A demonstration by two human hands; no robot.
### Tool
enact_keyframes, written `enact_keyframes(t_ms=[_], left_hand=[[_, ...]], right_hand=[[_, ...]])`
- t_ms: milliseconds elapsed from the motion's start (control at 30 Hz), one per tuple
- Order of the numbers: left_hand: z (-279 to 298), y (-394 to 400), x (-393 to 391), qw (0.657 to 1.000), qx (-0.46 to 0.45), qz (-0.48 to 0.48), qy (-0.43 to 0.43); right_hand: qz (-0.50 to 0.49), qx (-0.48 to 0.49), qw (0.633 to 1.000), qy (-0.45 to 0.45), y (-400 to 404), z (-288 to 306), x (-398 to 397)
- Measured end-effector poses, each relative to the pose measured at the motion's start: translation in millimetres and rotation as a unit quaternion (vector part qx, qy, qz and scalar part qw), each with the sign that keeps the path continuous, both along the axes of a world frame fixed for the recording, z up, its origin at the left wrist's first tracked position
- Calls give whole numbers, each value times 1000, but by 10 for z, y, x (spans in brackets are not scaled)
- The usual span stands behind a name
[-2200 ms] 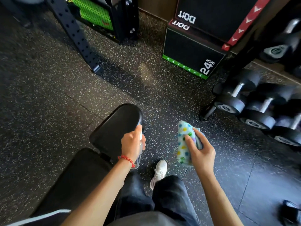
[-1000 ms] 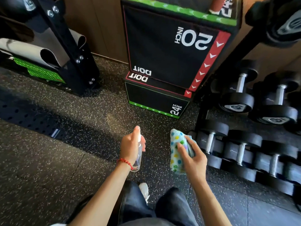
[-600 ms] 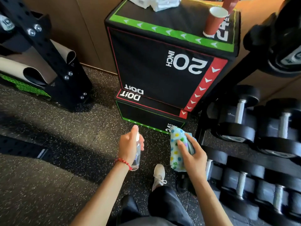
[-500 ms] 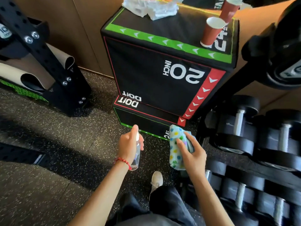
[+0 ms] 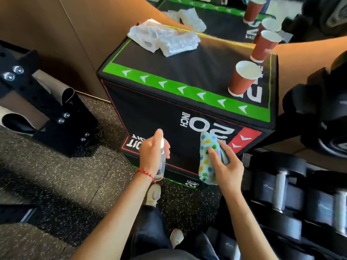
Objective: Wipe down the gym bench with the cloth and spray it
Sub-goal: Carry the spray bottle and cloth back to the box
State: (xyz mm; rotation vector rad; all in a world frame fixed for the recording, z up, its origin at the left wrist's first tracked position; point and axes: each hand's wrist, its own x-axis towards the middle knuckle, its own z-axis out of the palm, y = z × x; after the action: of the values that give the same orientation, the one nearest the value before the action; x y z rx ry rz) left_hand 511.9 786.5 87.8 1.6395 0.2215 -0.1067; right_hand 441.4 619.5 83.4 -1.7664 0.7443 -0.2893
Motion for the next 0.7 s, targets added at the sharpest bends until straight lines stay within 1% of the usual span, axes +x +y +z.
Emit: enact_keyframes(t_ms=[133, 367, 533, 700], left_hand=[[182, -51, 696, 998, -36, -22, -39], [584, -142, 1787, 988, -66, -76, -121], [692, -315, 2291, 979, -100, -113, -140], [645, -510, 2565, 971, -111, -134, -164]], right_hand=[[-16, -22, 1000, -2, 46, 80, 593], [-57, -44, 997, -20, 156, 350, 1565], [-90, -69, 994, -9, 126, 427, 2025], [-114, -74, 991, 11, 41, 369, 2319]])
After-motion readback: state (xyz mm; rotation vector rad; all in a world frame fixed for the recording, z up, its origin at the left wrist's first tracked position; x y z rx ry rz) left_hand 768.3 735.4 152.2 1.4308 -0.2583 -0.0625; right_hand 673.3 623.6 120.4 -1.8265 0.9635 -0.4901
